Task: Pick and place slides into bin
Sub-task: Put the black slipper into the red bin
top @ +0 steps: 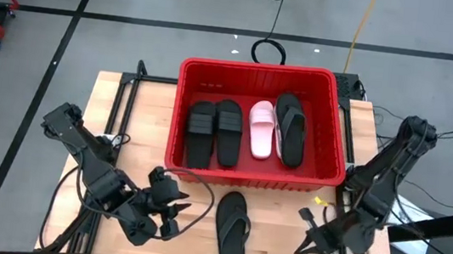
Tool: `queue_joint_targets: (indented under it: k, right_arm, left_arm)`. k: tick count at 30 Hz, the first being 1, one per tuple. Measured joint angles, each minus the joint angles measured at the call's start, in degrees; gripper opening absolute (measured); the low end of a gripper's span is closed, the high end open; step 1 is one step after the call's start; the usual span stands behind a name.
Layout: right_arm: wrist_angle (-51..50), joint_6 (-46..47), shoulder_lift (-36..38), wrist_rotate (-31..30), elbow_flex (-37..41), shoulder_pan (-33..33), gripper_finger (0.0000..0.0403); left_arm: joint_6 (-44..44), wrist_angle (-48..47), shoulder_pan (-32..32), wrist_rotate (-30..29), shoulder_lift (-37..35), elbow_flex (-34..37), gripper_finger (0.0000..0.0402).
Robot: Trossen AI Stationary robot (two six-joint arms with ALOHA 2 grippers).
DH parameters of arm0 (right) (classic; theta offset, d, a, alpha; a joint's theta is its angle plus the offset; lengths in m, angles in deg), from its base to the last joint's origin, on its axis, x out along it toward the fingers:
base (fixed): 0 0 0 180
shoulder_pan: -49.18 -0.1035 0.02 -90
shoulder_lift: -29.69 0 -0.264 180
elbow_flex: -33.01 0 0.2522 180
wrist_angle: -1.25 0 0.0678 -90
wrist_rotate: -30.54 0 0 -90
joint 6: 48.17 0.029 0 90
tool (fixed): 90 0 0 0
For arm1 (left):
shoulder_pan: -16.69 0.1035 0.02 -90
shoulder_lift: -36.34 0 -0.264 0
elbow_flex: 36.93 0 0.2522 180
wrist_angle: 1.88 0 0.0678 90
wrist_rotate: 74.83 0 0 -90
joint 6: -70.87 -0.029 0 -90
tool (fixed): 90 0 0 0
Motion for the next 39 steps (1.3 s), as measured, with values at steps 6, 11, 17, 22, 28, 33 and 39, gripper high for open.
queue_joint_targets:
  k: [6, 11, 17, 22, 28, 33, 39]
  right_arm:
    - [-0.11, 0.76, -6.56, -0.03, -0.01, 2.56, 0.0000]
    - [-0.62, -0.30, -10.64, -0.19, 0.00, 5.61, 0.0003]
    - [0.48, -0.42, -14.95, -0.23, 0.00, 9.73, 0.0036]
    - [2.72, -0.62, -18.38, -0.10, 0.00, 12.05, 0.0088]
    - [4.25, 1.98, -21.97, -0.16, 0.00, 14.70, 0.0137]
    - [7.02, 4.19, -23.96, -0.22, 0.00, 16.21, 0.0157]
    - [7.48, 15.22, -23.81, -0.01, 0.02, 18.24, 0.0170]
  left_arm:
    - [-1.79, 0.00, 0.07, 0.01, 0.45, 0.00, 0.0106]
    - [-2.01, 0.02, 0.11, -0.02, 0.37, 0.00, 0.0106]
    - [-3.23, 0.02, 0.11, 0.03, 0.37, 0.00, 0.0106]
    - [-4.21, 0.02, 0.11, 0.05, 0.37, 0.00, 0.0106]
    - [-4.47, 0.02, 0.11, 0.05, 0.37, 0.00, 0.0106]
    - [-4.48, 0.02, 0.11, 0.08, 0.37, 0.00, 0.0106]
    - [-4.41, 0.02, 0.11, 0.16, 0.37, 0.00, 0.0106]
